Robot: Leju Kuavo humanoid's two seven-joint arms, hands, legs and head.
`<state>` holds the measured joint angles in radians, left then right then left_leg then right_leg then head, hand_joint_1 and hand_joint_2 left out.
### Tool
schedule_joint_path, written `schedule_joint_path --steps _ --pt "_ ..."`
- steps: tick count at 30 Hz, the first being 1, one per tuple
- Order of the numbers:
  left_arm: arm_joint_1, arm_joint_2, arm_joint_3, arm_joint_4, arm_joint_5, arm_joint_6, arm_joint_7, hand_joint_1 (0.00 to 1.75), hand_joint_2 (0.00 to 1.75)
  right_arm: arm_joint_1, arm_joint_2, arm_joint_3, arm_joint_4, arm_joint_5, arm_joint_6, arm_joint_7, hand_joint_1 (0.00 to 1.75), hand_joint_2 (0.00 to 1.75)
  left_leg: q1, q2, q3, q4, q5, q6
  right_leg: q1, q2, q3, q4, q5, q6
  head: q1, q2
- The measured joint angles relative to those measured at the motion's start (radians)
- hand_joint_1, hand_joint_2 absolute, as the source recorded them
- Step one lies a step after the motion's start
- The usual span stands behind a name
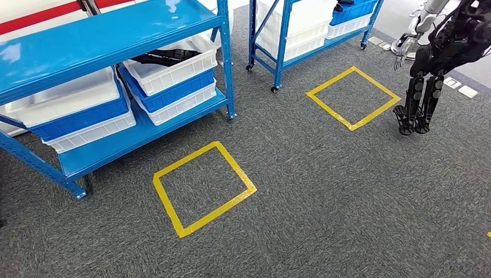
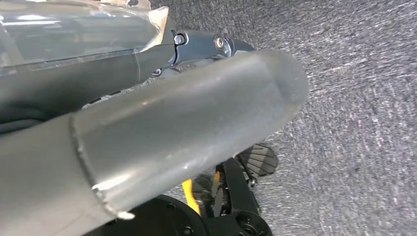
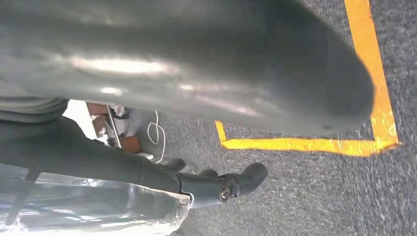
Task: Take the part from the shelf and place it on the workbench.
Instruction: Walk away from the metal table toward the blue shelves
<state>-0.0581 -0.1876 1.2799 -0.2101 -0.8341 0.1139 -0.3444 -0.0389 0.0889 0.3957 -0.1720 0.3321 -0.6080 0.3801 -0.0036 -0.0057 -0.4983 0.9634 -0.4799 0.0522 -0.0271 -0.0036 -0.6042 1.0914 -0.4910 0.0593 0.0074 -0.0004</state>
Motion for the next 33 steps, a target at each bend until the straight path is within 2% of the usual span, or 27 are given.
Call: schedule_joint_path --steps 1,2,4,6,8,10,11,12,13,15,16,17,18,19,21,22,23,25,26,27,28,30,31,32,33 --pt "0.000 0.001 0.000 0.001 -0.001 0.001 -0.001 0.00 0.00 -0.001 -0.001 0.000 0.000 0.000 0.000 0.002 0.00 0.00 0.000 -0.001 0.003 0.007 -0.010 -0.008 -0.002 0.001 0.024 -0.052 0.022 0.000 0.000 0.000" --pt "-0.001 0.002 0.000 0.002 -0.001 0.001 -0.002 0.00 0.00 -0.003 -0.001 -0.001 0.000 0.000 0.000 0.005 0.00 0.00 -0.001 -0.001 0.004 0.012 -0.018 -0.014 -0.002 0.002 0.037 -0.078 0.031 -0.007 0.000 0.000" --pt "-0.003 0.003 0.000 0.002 -0.002 0.001 -0.004 0.00 0.00 -0.005 -0.001 -0.002 0.000 -0.001 0.000 0.006 0.00 0.00 0.000 -0.002 0.004 0.016 -0.028 -0.022 0.002 0.003 0.042 -0.081 0.027 -0.028 0.000 0.000" --pt "-0.003 0.006 0.000 0.003 -0.003 0.001 -0.005 0.00 0.00 -0.005 0.000 -0.006 0.000 -0.004 0.000 0.004 0.00 0.00 0.006 0.000 0.002 0.030 -0.038 -0.030 -0.001 0.004 0.045 -0.082 0.024 -0.041 -0.001 0.000" --pt "-0.003 0.008 0.000 0.005 -0.002 0.000 -0.006 0.00 0.00 -0.005 0.000 -0.011 -0.001 -0.007 0.001 -0.002 0.00 0.00 0.010 0.002 -0.038 0.109 -0.080 -0.042 -0.004 0.004 0.050 -0.084 0.020 -0.051 -0.003 0.000" --pt "-0.002 0.008 0.000 0.006 0.001 -0.001 -0.007 0.00 0.00 -0.005 0.000 -0.014 -0.001 -0.009 0.002 -0.009 0.00 0.00 0.014 0.002 -0.120 0.248 -0.134 -0.051 -0.002 0.003 0.053 -0.083 0.014 -0.059 -0.004 0.000" --pt "0.000 0.009 0.000 0.006 0.003 -0.001 -0.008 0.00 0.00 -0.005 0.000 -0.016 -0.001 -0.010 0.003 -0.015 0.00 0.00 0.015 0.003 -0.156 0.299 -0.143 -0.052 -0.001 0.004 0.055 -0.083 0.010 -0.062 -0.004 0.000" --pt "0.001 0.009 0.000 0.006 0.008 -0.001 -0.010 0.00 0.00 -0.004 -0.001 -0.017 -0.001 -0.011 0.004 -0.021 0.00 0.00 0.016 0.003 -0.178 0.320 -0.133 -0.051 0.000 0.004 0.060 -0.083 0.006 -0.063 -0.004 0.000" --pt "0.003 0.010 0.001 0.006 0.012 -0.001 -0.012 0.00 0.00 -0.002 -0.001 -0.019 -0.001 -0.012 0.005 -0.028 0.00 0.00 0.016 0.003 -0.178 0.297 -0.101 -0.048 0.001 0.005 0.066 -0.084 0.001 -0.063 -0.004 0.000" --pt "0.005 0.013 0.003 0.006 0.023 -0.001 -0.014 0.00 0.00 0.000 0.000 -0.021 -0.001 -0.012 0.006 -0.040 0.00 0.00 0.013 0.003 -0.132 0.169 -0.015 -0.031 0.002 0.006 0.081 -0.085 -0.009 -0.060 -0.004 0.000" --pt "0.005 0.014 0.005 0.006 0.027 -0.001 -0.014 0.00 0.00 0.000 0.000 -0.021 -0.001 -0.011 0.006 -0.045 0.00 0.00 0.010 0.006 -0.107 0.108 0.011 -0.022 0.005 0.007 0.086 -0.087 -0.015 -0.057 -0.004 0.000" --pt "0.004 0.016 0.007 0.006 0.031 -0.001 -0.014 0.00 0.00 -0.001 0.001 -0.021 -0.001 -0.010 0.006 -0.050 0.00 0.00 0.006 0.007 -0.090 0.068 0.021 -0.014 0.006 0.006 0.088 -0.089 -0.020 -0.052 -0.004 0.000" --pt "0.004 0.017 0.010 0.006 0.033 0.000 -0.014 0.00 0.00 -0.002 0.002 -0.021 -0.001 -0.009 0.007 -0.053 0.00 0.00 0.002 0.008 -0.082 0.047 0.019 -0.008 0.008 0.006 0.095 -0.087 -0.021 -0.045 -0.004 0.000" --pt "0.005 0.018 0.013 0.006 0.036 0.002 -0.013 0.00 0.00 -0.002 0.002 -0.021 -0.001 -0.008 0.008 -0.057 0.00 0.00 -0.001 0.008 -0.079 0.041 0.012 -0.004 0.011 0.005 0.102 -0.084 -0.018 -0.035 -0.005 0.000" --pt "0.007 0.019 0.021 0.007 0.044 0.008 -0.007 0.00 0.00 0.000 0.002 -0.021 -0.001 -0.003 0.013 -0.068 0.00 0.00 -0.002 0.002 -0.062 0.024 0.012 0.008 0.012 0.003 0.111 -0.064 -0.017 -0.020 -0.006 0.000" --pt "0.008 0.019 0.025 0.008 0.049 0.012 -0.003 0.00 0.00 -0.001 0.001 -0.021 -0.001 0.001 0.015 -0.073 0.00 0.00 -0.001 0.001 -0.051 0.019 0.012 0.014 0.013 0.003 0.102 -0.041 -0.030 -0.018 -0.006 0.000" --pt "0.008 0.019 0.029 0.008 0.053 0.016 0.001 0.00 0.00 -0.002 0.000 -0.021 -0.001 0.005 0.016 -0.077 0.00 0.00 0.000 0.000 -0.040 0.016 0.012 0.018 0.013 0.004 0.083 -0.004 -0.053 -0.021 -0.005 0.000" --pt "0.008 0.019 0.034 0.008 0.057 0.019 0.005 0.00 0.00 -0.005 -0.002 -0.021 -0.001 0.009 0.016 -0.081 0.00 0.00 -0.001 0.002 -0.031 0.015 0.006 0.023 0.012 0.004 0.016 0.111 -0.107 -0.025 -0.004 0.000" --pt "0.008 0.019 0.038 0.009 0.058 0.020 0.006 0.00 0.00 -0.005 -0.004 -0.021 -0.001 0.009 0.016 -0.082 0.00 0.00 -0.002 0.001 -0.026 0.016 0.001 0.023 0.011 0.004 -0.019 0.161 -0.123 -0.023 -0.004 0.000" --pt "0.008 0.019 0.041 0.010 0.059 0.020 0.007 0.00 0.00 -0.003 -0.006 -0.021 -0.001 0.010 0.016 -0.083 0.00 0.00 -0.003 0.000 -0.020 0.016 -0.005 0.022 0.011 0.004 -0.041 0.182 -0.124 -0.018 -0.004 0.000" --pt "0.009 0.019 0.044 0.011 0.061 0.020 0.008 0.00 0.00 -0.001 -0.007 -0.021 -0.001 0.011 0.017 -0.085 0.00 0.00 -0.003 -0.002 -0.011 0.016 -0.013 0.020 0.010 0.004 -0.044 0.161 -0.102 -0.010 -0.004 0.000" --pt "0.009 0.017 0.050 0.014 0.068 0.021 0.009 0.00 0.00 0.003 -0.010 -0.021 0.000 0.015 0.017 -0.090 0.00 0.00 -0.002 -0.004 0.011 0.017 -0.031 0.011 0.008 0.004 -0.005 0.032 -0.020 0.010 -0.003 0.000" --pt "0.009 0.016 0.052 0.014 0.072 0.021 0.009 0.00 0.00 0.003 -0.011 -0.021 0.000 0.017 0.017 -0.092 0.00 0.00 -0.003 -0.004 0.021 0.018 -0.040 0.005 0.010 0.002 0.015 -0.028 0.005 0.006 -0.003 0.000" --pt "0.008 0.016 0.054 0.014 0.075 0.021 0.008 0.00 0.00 0.002 -0.012 -0.021 0.000 0.019 0.017 -0.093 0.00 0.00 -0.005 -0.003 0.025 0.019 -0.049 -0.001 0.011 0.001 0.028 -0.061 0.018 -0.005 -0.002 0.000" --pt "0.008 0.016 0.057 0.014 0.077 0.022 0.008 0.00 0.00 0.001 -0.012 -0.021 0.000 0.021 0.017 -0.093 0.00 0.00 -0.008 -0.002 0.029 0.022 -0.055 -0.007 0.012 0.001 0.031 -0.069 0.017 -0.021 -0.003 0.000"
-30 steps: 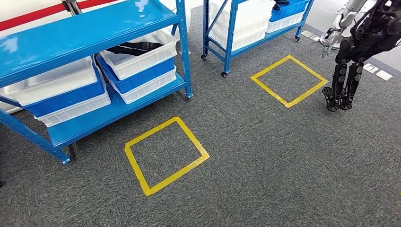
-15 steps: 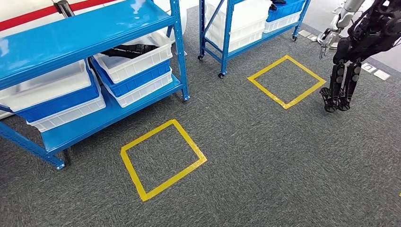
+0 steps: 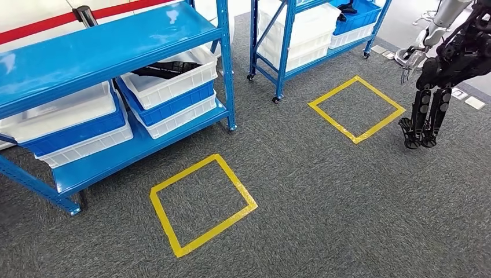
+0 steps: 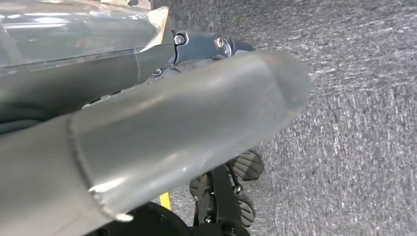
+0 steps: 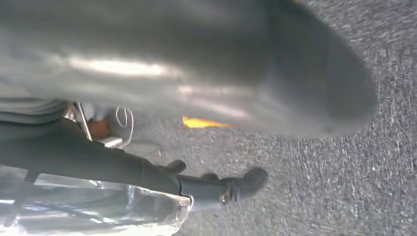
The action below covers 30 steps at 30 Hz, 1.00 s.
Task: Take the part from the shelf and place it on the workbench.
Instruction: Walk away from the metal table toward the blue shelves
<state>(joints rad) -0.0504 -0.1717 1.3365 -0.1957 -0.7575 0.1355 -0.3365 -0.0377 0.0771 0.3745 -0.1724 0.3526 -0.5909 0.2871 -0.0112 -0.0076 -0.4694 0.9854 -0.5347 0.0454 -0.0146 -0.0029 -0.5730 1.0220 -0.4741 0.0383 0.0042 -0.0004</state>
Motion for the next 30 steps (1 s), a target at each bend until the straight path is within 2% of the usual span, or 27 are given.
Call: schedule_joint_path --steps 1,3,4,6,8,9,10,11,13,14,15,16,18,19,20,22,23,24,25,26,27,28,29,30 --pt "-0.001 0.000 0.002 0.000 0.002 0.000 -0.001 0.00 0.00 -0.001 0.000 0.000 0.000 0.001 0.000 0.000 0.00 0.00 -0.002 0.000 0.004 0.003 -0.004 -0.004 0.002 0.000 0.003 -0.001 -0.006 -0.017 -0.001 0.000" --pt "-0.002 0.000 0.006 0.000 0.003 0.000 -0.002 0.00 0.00 0.001 0.002 0.000 0.000 0.002 0.000 0.000 0.00 0.00 0.000 0.001 0.006 0.017 -0.010 -0.010 -0.004 0.002 0.012 -0.003 -0.004 -0.031 -0.005 0.000" --pt "-0.002 0.000 0.008 0.000 0.004 0.000 -0.003 0.00 0.00 0.001 0.003 0.000 0.000 0.003 0.000 0.000 0.00 0.00 0.002 0.001 -0.006 0.043 -0.016 -0.015 -0.006 0.002 0.019 -0.004 -0.006 -0.036 -0.006 0.000" --pt "-0.003 -0.001 0.013 0.000 0.006 -0.002 -0.004 0.00 0.00 -0.001 0.003 0.000 0.000 0.005 0.000 -0.001 0.00 0.00 0.008 0.003 -0.069 0.150 -0.051 -0.030 -0.008 0.003 0.028 -0.006 -0.013 -0.046 -0.006 0.000" --pt "-0.003 -0.002 0.016 0.000 0.008 -0.005 -0.005 0.00 0.00 -0.001 0.004 0.000 0.000 0.006 0.000 -0.001 0.00 0.00 0.014 0.004 -0.159 0.276 -0.100 -0.041 -0.007 0.003 0.036 -0.006 -0.025 -0.052 -0.006 0.000" --pt "-0.002 -0.003 0.017 0.000 0.010 -0.006 -0.005 0.00 0.00 0.000 0.004 0.000 0.000 0.006 0.000 -0.001 0.00 0.00 0.016 0.004 -0.192 0.306 -0.108 -0.042 -0.006 0.004 0.044 -0.006 -0.031 -0.053 -0.006 0.000" --pt "-0.001 -0.003 0.018 0.000 0.011 -0.006 -0.005 0.00 0.00 0.001 0.004 0.000 0.000 0.006 0.000 -0.001 0.00 0.00 0.017 0.004 -0.209 0.302 -0.094 -0.041 -0.006 0.005 0.053 -0.006 -0.039 -0.052 -0.007 0.000" --pt "-0.001 -0.003 0.018 0.000 0.011 -0.007 -0.005 0.00 0.00 0.002 0.004 0.000 0.000 0.006 0.000 -0.001 0.00 0.00 0.017 0.004 -0.208 0.264 -0.057 -0.037 -0.004 0.005 0.065 -0.006 -0.047 -0.051 -0.007 0.000" --pt "0.000 -0.002 0.019 0.000 0.011 -0.010 -0.005 0.00 0.00 0.004 0.006 0.000 0.000 0.005 0.000 -0.001 0.00 0.00 0.011 0.004 -0.178 0.138 0.042 -0.016 -0.002 0.006 0.084 -0.008 -0.063 -0.048 -0.007 0.000" --pt "0.000 -0.001 0.019 -0.001 0.011 -0.011 -0.006 0.00 0.00 0.002 0.007 0.000 0.000 0.004 0.000 0.000 0.00 0.00 0.004 0.004 -0.166 0.091 0.066 -0.004 -0.001 0.007 0.090 -0.010 -0.071 -0.044 -0.006 0.000" --pt "-0.001 0.000 0.019 -0.001 0.011 -0.011 -0.006 0.00 0.00 0.001 0.010 0.000 0.000 0.004 0.001 0.001 0.00 0.00 -0.002 0.003 -0.157 0.062 0.076 0.006 -0.001 0.008 0.094 -0.015 -0.078 -0.039 -0.007 0.000" --pt "-0.001 0.001 0.019 -0.001 0.011 -0.012 -0.006 0.00 0.00 0.000 0.012 0.000 0.000 0.003 0.001 0.002 0.00 0.00 -0.007 0.001 -0.153 0.051 0.070 0.013 0.001 0.009 0.105 -0.014 -0.079 -0.033 -0.007 0.000" --pt "-0.001 0.001 0.019 -0.001 0.009 -0.012 -0.006 0.00 0.00 -0.001 0.016 0.000 0.000 0.002 0.001 0.005 0.00 0.00 -0.009 -0.002 -0.124 0.027 0.072 0.027 0.004 0.009 0.122 -0.007 -0.077 -0.019 -0.010 0.000" --pt "-0.001 0.001 0.019 -0.001 0.007 -0.013 -0.005 0.00 0.00 -0.002 0.016 0.000 0.000 0.002 0.001 0.006 0.00 0.00 -0.008 -0.003 -0.107 0.017 0.074 0.035 0.006 0.009 0.126 0.011 -0.081 -0.016 -0.010 0.000" --pt "-0.002 0.000 0.019 -0.001 0.005 -0.014 -0.004 0.00 0.00 -0.003 0.016 0.000 0.000 0.001 0.001 0.007 0.00 0.00 -0.006 -0.002 -0.091 0.011 0.075 0.041 0.005 0.008 0.115 0.038 -0.097 -0.015 -0.011 0.000" --pt "-0.005 0.000 0.019 -0.001 0.002 -0.018 -0.004 0.00 0.00 -0.006 0.014 0.000 0.000 0.000 0.001 0.009 0.00 0.00 -0.005 0.000 -0.075 0.008 0.066 0.047 0.004 0.008 0.052 0.143 -0.152 -0.021 -0.012 0.000" --pt "-0.006 0.000 0.019 -0.002 0.001 -0.018 -0.004 0.00 0.00 -0.006 0.013 0.000 0.000 0.000 0.001 0.010 0.00 0.00 -0.005 0.000 -0.071 0.009 0.061 0.045 0.003 0.008 0.010 0.203 -0.175 -0.020 -0.011 0.000" --pt "-0.005 0.000 0.019 -0.002 0.001 -0.019 -0.003 0.00 0.00 -0.005 0.013 0.000 0.000 -0.001 0.001 0.011 0.00 0.00 -0.005 -0.001 -0.065 0.009 0.055 0.043 0.002 0.008 -0.025 0.244 -0.186 -0.016 -0.011 0.000" --pt "-0.004 -0.001 0.019 -0.002 0.001 -0.019 -0.003 0.00 0.00 -0.003 0.012 0.000 0.000 -0.002 0.001 0.012 0.00 0.00 -0.004 -0.003 -0.058 0.009 0.048 0.039 0.001 0.008 -0.043 0.252 -0.178 -0.007 -0.011 0.000" --pt "-0.004 -0.002 0.019 -0.002 0.001 -0.019 -0.002 0.00 0.00 -0.001 0.011 0.000 0.000 -0.002 0.001 0.013 0.00 0.00 -0.003 -0.005 -0.048 0.010 0.041 0.035 -0.001 0.008 -0.043 0.221 -0.148 0.006 -0.011 0.000" --pt "-0.003 -0.003 0.019 -0.002 0.001 -0.020 -0.002 0.00 0.00 0.001 0.010 0.000 0.000 -0.003 0.001 0.014 0.00 0.00 -0.002 -0.007 -0.037 0.010 0.032 0.031 -0.004 0.007 -0.030 0.159 -0.103 0.021 -0.010 0.000" --pt "-0.003 -0.004 0.019 -0.002 0.000 -0.020 -0.002 0.00 0.00 0.003 0.009 0.000 0.001 -0.003 0.001 0.015 0.00 0.00 -0.001 -0.008 -0.026 0.010 0.022 0.025 -0.006 0.006 -0.015 0.097 -0.062 0.030 -0.010 0.000" --pt "-0.003 -0.005 0.019 -0.002 -0.001 -0.020 -0.001 0.00 0.00 0.004 0.008 0.000 0.001 -0.003 0.001 0.015 0.00 0.00 -0.001 -0.008 -0.019 0.012 0.013 0.018 -0.006 0.004 -0.003 0.046 -0.040 0.028 -0.009 0.000" --pt "-0.004 -0.005 0.019 -0.002 -0.002 -0.020 -0.001 0.00 0.00 0.004 0.007 0.000 0.002 -0.003 0.000 0.015 0.00 0.00 -0.002 -0.008 -0.014 0.013 0.005 0.011 -0.004 0.001 0.006 0.017 -0.026 0.020 -0.008 0.000"
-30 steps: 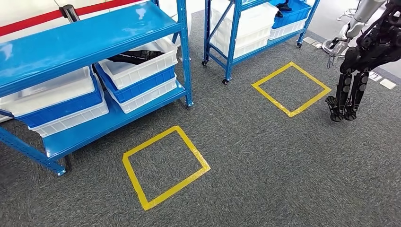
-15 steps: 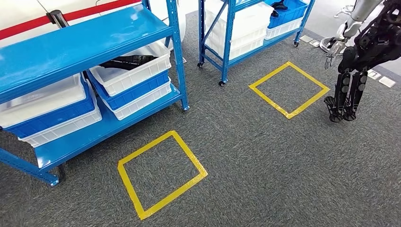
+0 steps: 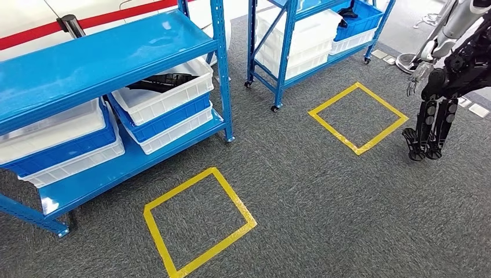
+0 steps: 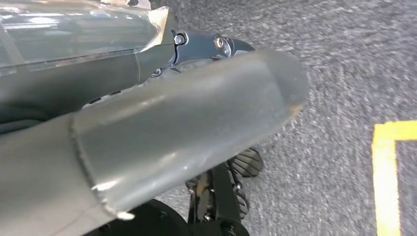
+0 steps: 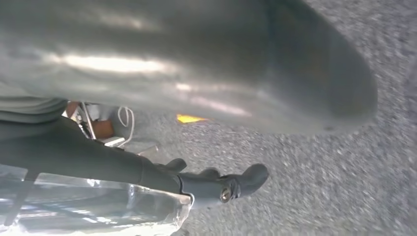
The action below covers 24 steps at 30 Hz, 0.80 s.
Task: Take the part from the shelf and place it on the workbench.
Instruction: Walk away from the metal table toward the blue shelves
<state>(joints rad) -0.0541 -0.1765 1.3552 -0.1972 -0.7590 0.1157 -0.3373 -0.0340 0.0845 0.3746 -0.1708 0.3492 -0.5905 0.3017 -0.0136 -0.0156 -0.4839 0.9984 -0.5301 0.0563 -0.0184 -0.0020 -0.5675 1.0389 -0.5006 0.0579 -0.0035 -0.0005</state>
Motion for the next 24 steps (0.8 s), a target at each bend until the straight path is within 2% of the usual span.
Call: schedule_joint_path --steps 2,4,5,6,9,10,11,12,13,14,15,17,18,19,20,21,23,24 --pt "-0.001 0.000 0.000 0.000 -0.002 0.000 0.001 0.00 0.00 0.001 0.000 0.000 0.000 0.000 -0.001 0.000 0.00 0.00 -0.002 0.001 0.007 0.004 -0.009 -0.013 0.004 -0.004 0.003 -0.010 -0.005 -0.031 0.000 0.000" --pt "-0.002 0.000 0.000 0.000 -0.001 0.000 0.002 0.00 0.00 0.002 0.002 0.000 0.001 0.001 -0.001 0.001 0.00 0.00 -0.001 0.002 0.009 0.022 -0.019 -0.023 -0.005 -0.002 0.021 -0.015 -0.003 -0.047 -0.001 0.000" --pt "-0.003 -0.001 0.000 0.000 -0.001 0.000 0.002 0.00 0.00 0.002 0.002 0.000 0.001 0.003 -0.001 0.002 0.00 0.00 0.001 0.003 -0.004 0.052 -0.029 -0.029 -0.009 -0.002 0.034 -0.018 -0.005 -0.052 -0.003 0.000" --pt "-0.004 -0.001 0.000 0.000 -0.001 0.001 0.002 0.00 0.00 0.000 0.003 0.000 0.001 0.005 -0.001 0.003 0.00 0.00 0.005 0.005 -0.031 0.100 -0.045 -0.036 -0.012 -0.001 0.045 -0.021 -0.009 -0.057 -0.006 0.000" --pt "-0.006 -0.002 0.000 0.000 -0.001 0.001 0.004 0.00 0.00 -0.003 0.004 0.000 0.001 0.010 -0.001 0.008 0.00 0.00 0.018 0.009 -0.160 0.279 -0.103 -0.053 -0.010 0.001 0.062 -0.022 -0.026 -0.066 -0.010 0.000" --pt "-0.006 -0.002 0.000 0.000 -0.001 0.001 0.005 0.00 0.00 -0.003 0.004 0.000 0.001 0.010 -0.001 0.009 0.00 0.00 0.021 0.009 -0.189 0.297 -0.100 -0.055 -0.009 0.002 0.069 -0.022 -0.033 -0.066 -0.011 0.000" --pt "-0.005 -0.002 0.000 0.000 -0.001 0.001 0.005 0.00 0.00 -0.002 0.004 0.000 0.001 0.010 -0.001 0.010 0.00 0.00 0.022 0.010 -0.200 0.278 -0.073 -0.054 -0.008 0.003 0.079 -0.022 -0.041 -0.065 -0.011 0.000" --pt "-0.004 -0.002 0.000 0.000 -0.001 0.001 0.006 0.00 0.00 -0.001 0.004 0.000 0.001 0.011 -0.001 0.011 0.00 0.00 0.023 0.011 -0.193 0.228 -0.026 -0.050 -0.007 0.003 0.088 -0.023 -0.049 -0.063 -0.011 0.000" --pt "-0.004 -0.002 0.000 0.000 -0.001 0.001 0.006 0.00 0.00 0.000 0.005 0.000 0.001 0.011 -0.001 0.012 0.00 0.00 0.022 0.013 -0.177 0.161 0.027 -0.042 -0.006 0.004 0.097 -0.024 -0.057 -0.062 -0.011 0.000" --pt "-0.004 -0.002 0.000 0.000 -0.002 0.001 0.006 0.00 0.00 0.000 0.005 0.000 0.001 0.011 -0.001 0.012 0.00 0.00 0.019 0.014 -0.163 0.109 0.057 -0.035 -0.004 0.004 0.104 -0.026 -0.065 -0.059 -0.009 0.000" --pt "-0.005 -0.002 0.000 -0.001 -0.002 0.001 0.006 0.00 0.00 -0.002 0.006 0.000 0.001 0.012 -0.002 0.012 0.00 0.00 0.013 0.014 -0.150 0.073 0.066 -0.026 -0.004 0.005 0.109 -0.029 -0.072 -0.053 -0.008 0.000" --pt "-0.005 -0.001 0.000 -0.001 -0.002 0.002 0.007 0.00 0.00 -0.004 0.009 0.000 0.001 0.013 -0.002 0.012 0.00 0.00 0.003 0.010 -0.133 0.048 0.049 -0.009 -0.002 0.006 0.133 -0.028 -0.071 -0.036 -0.007 0.000" --pt "-0.003 -0.002 0.000 -0.001 -0.002 0.002 0.007 0.00 0.00 -0.004 0.011 0.000 0.001 0.013 -0.002 0.012 0.00 0.00 0.000 0.007 -0.119 0.036 0.054 0.001 0.000 0.005 0.143 -0.026 -0.069 -0.027 -0.008 0.000" --pt "-0.002 -0.002 0.000 -0.001 -0.002 0.002 0.007 0.00 0.00 -0.005 0.012 0.000 0.001 0.013 -0.002 0.012 0.00 0.00 0.001 0.006 -0.104 0.024 0.063 0.008 0.003 0.005 0.152 -0.018 -0.071 -0.021 -0.009 0.000" --pt "-0.002 -0.003 0.000 -0.001 -0.003 0.002 0.007 0.00 0.00 -0.006 0.013 0.000 0.001 0.012 -0.002 0.012 0.00 0.00 0.003 0.006 -0.092 0.016 0.070 0.014 0.006 0.004 0.146 0.002 -0.081 -0.021 -0.008 0.000" --pt "-0.004 -0.003 0.000 -0.001 -0.003 0.004 0.008 0.00 0.00 -0.009 0.013 0.000 0.001 0.011 -0.003 0.012 0.00 0.00 0.005 0.007 -0.083 0.011 0.073 0.018 0.006 0.004 0.127 0.038 -0.103 -0.025 -0.006 0.000" --pt "-0.008 -0.004 0.000 -0.001 -0.005 0.007 0.008 0.00 0.00 -0.012 0.012 0.000 0.001 0.005 -0.005 0.009 0.00 0.00 0.006 0.009 -0.078 0.008 0.069 0.021 0.006 0.004 0.053 0.154 -0.159 -0.034 -0.002 0.000" --pt "-0.009 -0.005 0.000 -0.001 -0.006 0.008 0.010 0.00 0.00 -0.011 0.011 0.000 0.001 0.001 -0.006 0.006 0.00 0.00 0.006 0.008 -0.077 0.008 0.066 0.021 0.005 0.004 0.014 0.206 -0.179 -0.031 -0.002 0.000"
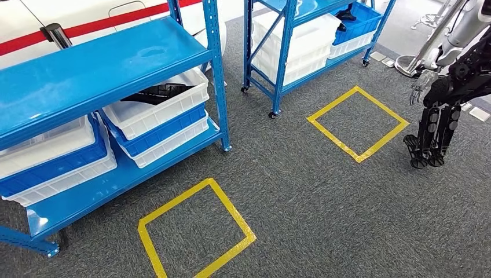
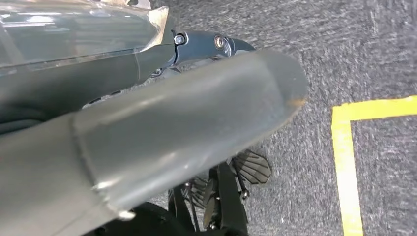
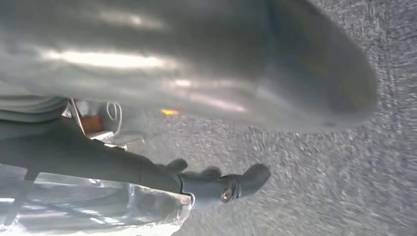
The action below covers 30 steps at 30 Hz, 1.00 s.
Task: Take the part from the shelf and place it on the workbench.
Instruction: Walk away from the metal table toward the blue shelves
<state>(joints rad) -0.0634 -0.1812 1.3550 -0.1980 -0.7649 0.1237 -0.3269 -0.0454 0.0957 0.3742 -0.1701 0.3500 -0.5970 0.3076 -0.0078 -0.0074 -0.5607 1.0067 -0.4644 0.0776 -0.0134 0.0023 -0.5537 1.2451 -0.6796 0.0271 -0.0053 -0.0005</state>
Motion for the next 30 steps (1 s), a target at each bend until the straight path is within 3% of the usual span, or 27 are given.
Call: schedule_joint_path --steps 1,2,4,5,7,9,11,13,15,16,17,18,20,22,23,24,26,28,30 --pt "0.000 -0.001 0.000 0.000 0.000 0.001 0.002 0.00 0.00 0.002 -0.001 -0.001 0.000 -0.004 -0.001 -0.003 0.00 0.00 0.000 -0.001 0.002 0.000 -0.004 -0.001 -0.001 0.000 -0.027 0.024 -0.004 0.008 0.000 0.000" --pt "0.000 -0.002 0.000 0.000 -0.001 0.001 0.005 0.00 0.00 0.005 -0.001 -0.001 0.000 -0.008 -0.002 -0.005 0.00 0.00 0.001 -0.003 0.006 0.001 -0.007 -0.004 -0.003 0.000 -0.037 0.015 0.011 0.022 0.000 0.000" --pt "0.000 -0.005 0.000 0.000 -0.001 0.003 0.008 0.00 0.00 0.010 -0.004 -0.002 0.000 -0.011 -0.002 -0.007 0.00 0.00 0.004 -0.007 0.017 0.003 -0.017 -0.014 -0.009 -0.001 -0.010 -0.101 0.091 0.046 0.001 0.000" --pt "0.000 -0.006 0.000 0.000 -0.002 0.003 0.010 0.00 0.00 0.011 -0.004 -0.002 0.001 -0.012 -0.001 -0.007 0.00 0.00 0.005 -0.008 0.024 0.006 -0.023 -0.021 -0.010 -0.002 0.004 -0.158 0.124 0.049 0.003 0.000" --pt "-0.001 -0.007 0.000 0.000 -0.003 0.004 0.012 0.00 0.00 0.010 -0.005 -0.002 0.001 -0.011 0.003 -0.007 0.00 0.00 0.002 -0.007 0.030 0.013 -0.032 -0.033 -0.007 -0.007 0.014 -0.214 0.159 0.027 0.007 -0.001" --pt "-0.002 -0.007 0.000 0.000 -0.007 0.004 0.015 0.00 0.00 0.010 -0.004 -0.002 0.001 -0.010 0.005 -0.006 0.00 0.00 0.001 -0.007 0.031 0.020 -0.035 -0.041 -0.006 -0.008 0.013 -0.215 0.166 -0.001 0.009 -0.001" --pt "-0.003 -0.006 0.000 0.000 -0.010 0.005 0.016 0.00 0.00 0.011 -0.003 -0.002 0.001 -0.008 0.006 -0.004 0.00 0.00 0.005 -0.004 0.024 0.042 -0.046 -0.050 -0.012 -0.008 0.020 -0.217 0.174 -0.012 0.008 -0.001" --pt "-0.004 -0.006 0.000 0.000 -0.012 0.006 0.017 0.00 0.00 0.011 -0.004 -0.002 0.001 -0.003 0.007 -0.004 0.00 0.00 0.010 0.000 -0.018 0.126 -0.094 -0.064 -0.014 -0.009 0.024 -0.219 0.177 -0.017 0.008 -0.001" --pt "-0.004 -0.006 0.000 0.000 -0.012 0.007 0.019 0.00 0.00 0.011 -0.004 -0.002 0.001 0.010 0.010 -0.001 0.00 0.00 0.016 0.003 -0.088 0.253 -0.150 -0.075 -0.013 -0.009 0.021 -0.219 0.177 -0.018 0.007 -0.001" --pt "-0.004 -0.006 0.000 0.000 -0.012 0.009 0.020 0.00 0.00 0.012 -0.005 -0.001 0.001 0.019 0.012 0.002 0.00 0.00 0.017 0.003 -0.113 0.292 -0.160 -0.077 -0.012 -0.010 0.020 -0.219 0.177 -0.018 0.006 -0.001" --pt "-0.003 -0.006 0.000 0.000 -0.011 0.010 0.020 0.00 0.00 0.012 -0.005 0.001 0.001 0.028 0.015 0.007 0.00 0.00 0.018 0.004 -0.122 0.296 -0.150 -0.076 -0.011 -0.012 0.020 -0.219 0.176 -0.019 0.006 -0.001" --pt "-0.003 -0.006 0.000 0.000 -0.011 0.012 0.021 0.00 0.00 0.012 -0.005 0.003 0.001 0.036 0.017 0.011 0.00 0.00 0.018 0.005 -0.112 0.263 -0.123 -0.072 -0.010 -0.014 0.021 -0.219 0.176 -0.019 0.006 -0.001" --pt "-0.004 -0.005 0.000 0.000 -0.012 0.013 0.021 0.00 0.00 0.011 -0.004 0.007 0.001 0.046 0.021 0.015 0.00 0.00 0.012 0.023 -0.054 0.128 -0.050 -0.056 -0.007 -0.020 0.026 -0.220 0.175 -0.019 0.007 -0.001" --pt "-0.009 -0.004 0.000 0.000 -0.013 0.013 0.022 0.00 0.00 0.010 -0.002 0.009 0.001 0.051 0.023 0.016 0.00 0.00 0.002 0.043 -0.017 0.042 -0.038 -0.040 -0.004 -0.029 0.028 -0.220 0.173 -0.017 0.007 -0.001" --pt "-0.010 -0.004 0.000 0.000 -0.013 0.013 0.022 0.00 0.00 0.010 0.000 0.009 0.001 0.051 0.023 0.016 0.00 0.00 -0.002 0.046 -0.015 0.033 -0.047 -0.035 -0.002 -0.034 0.027 -0.221 0.171 -0.014 0.007 -0.001" --pt "-0.010 -0.004 0.000 0.000 -0.013 0.013 0.022 0.00 0.00 0.010 0.001 0.010 0.001 0.052 0.023 0.016 0.00 0.00 -0.004 0.040 -0.015 0.032 -0.053 -0.030 -0.001 -0.041 0.026 -0.224 0.170 -0.010 0.007 -0.001" --pt "-0.008 -0.004 0.000 0.000 -0.013 0.014 0.023 0.00 0.00 0.008 0.002 0.012 0.001 0.052 0.024 0.016 0.00 0.00 0.001 0.025 -0.004 0.009 -0.021 -0.019 0.002 -0.042 0.027 -0.214 0.162 -0.003 0.007 -0.001" --pt "-0.007 -0.005 0.000 0.000 -0.013 0.014 0.023 0.00 0.00 0.007 0.001 0.014 0.001 0.053 0.024 0.016 0.00 0.00 0.006 0.013 0.005 -0.010 0.007 -0.011 0.005 -0.026 0.004 -0.151 0.123 -0.007 0.011 -0.001" --pt "-0.008 -0.005 0.000 0.000 -0.013 0.014 0.024 0.00 0.00 0.007 0.000 0.014 0.001 0.053 0.024 0.016 0.00 0.00 0.003 0.003 0.001 -0.010 0.010 -0.008 0.002 -0.013 -0.056 -0.029 0.059 -0.015 0.014 -0.001"
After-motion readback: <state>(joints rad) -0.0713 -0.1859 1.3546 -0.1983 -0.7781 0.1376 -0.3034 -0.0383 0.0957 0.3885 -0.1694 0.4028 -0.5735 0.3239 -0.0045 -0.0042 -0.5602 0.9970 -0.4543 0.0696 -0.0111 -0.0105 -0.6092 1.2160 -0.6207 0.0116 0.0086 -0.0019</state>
